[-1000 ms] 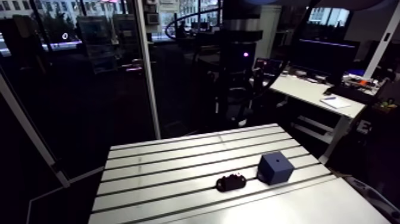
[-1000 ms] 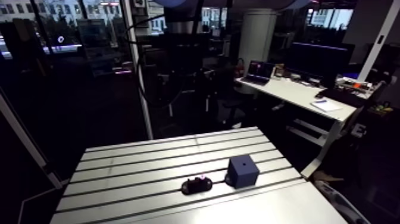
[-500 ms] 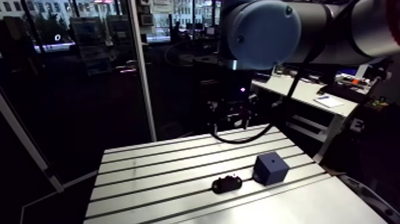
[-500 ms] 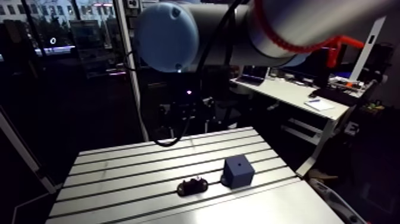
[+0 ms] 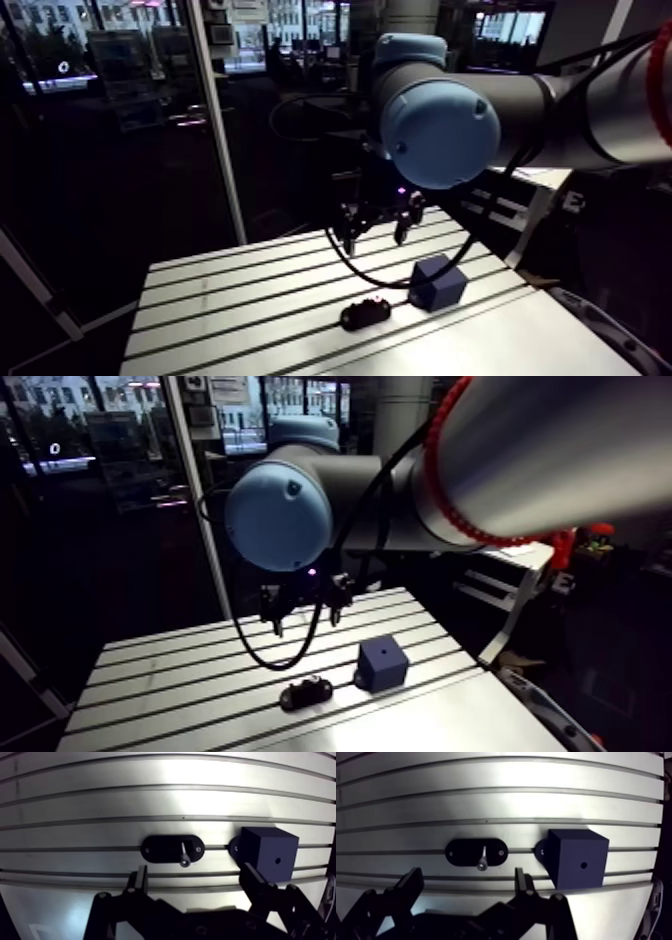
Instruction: Pick up the M10 bolt and insert it into the hole until fully seated.
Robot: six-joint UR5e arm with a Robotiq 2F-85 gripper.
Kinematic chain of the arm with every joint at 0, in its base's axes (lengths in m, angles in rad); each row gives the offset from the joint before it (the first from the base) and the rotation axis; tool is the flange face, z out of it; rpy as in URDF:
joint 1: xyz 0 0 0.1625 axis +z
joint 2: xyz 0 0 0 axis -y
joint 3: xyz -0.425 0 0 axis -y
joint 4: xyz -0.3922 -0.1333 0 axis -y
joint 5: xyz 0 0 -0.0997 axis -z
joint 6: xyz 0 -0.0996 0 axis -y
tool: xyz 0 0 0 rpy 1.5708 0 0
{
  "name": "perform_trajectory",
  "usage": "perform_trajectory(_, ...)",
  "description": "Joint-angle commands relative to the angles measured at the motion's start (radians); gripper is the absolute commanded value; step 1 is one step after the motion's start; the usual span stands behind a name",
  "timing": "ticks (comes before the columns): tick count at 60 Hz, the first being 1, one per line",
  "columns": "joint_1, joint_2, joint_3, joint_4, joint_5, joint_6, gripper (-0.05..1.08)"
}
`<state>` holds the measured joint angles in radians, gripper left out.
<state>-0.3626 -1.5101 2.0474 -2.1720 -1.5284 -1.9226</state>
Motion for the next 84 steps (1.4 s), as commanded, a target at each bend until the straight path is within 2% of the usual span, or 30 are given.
perform_trajectory(1, -0.030, 0.010, 0.036, -0.051, 0.031, -0.040, 0.01)
perform_trajectory(16, -0.029, 0.026, 0.038, -0.050, 0.018, -0.039, 0.02)
perform_trajectory(29, -0.027, 0.031, 0.044, -0.047, 0.018, -0.043, 0.02)
perform_trajectory(37, -0.024, 0.046, 0.046, -0.052, 0.006, -0.042, 0.03)
perform_trajectory(46, -0.021, 0.048, 0.056, -0.054, 0.004, -0.039, 0.04)
perform_trajectory(57, -0.018, 0.046, 0.069, -0.055, 0.004, -0.034, 0.09)
perform_trajectory(75, -0.018, 0.048, 0.078, -0.056, 0.003, -0.033, 0.26)
perform_trajectory(84, -0.018, 0.048, 0.093, -0.088, 0.003, -0.035, 0.28)
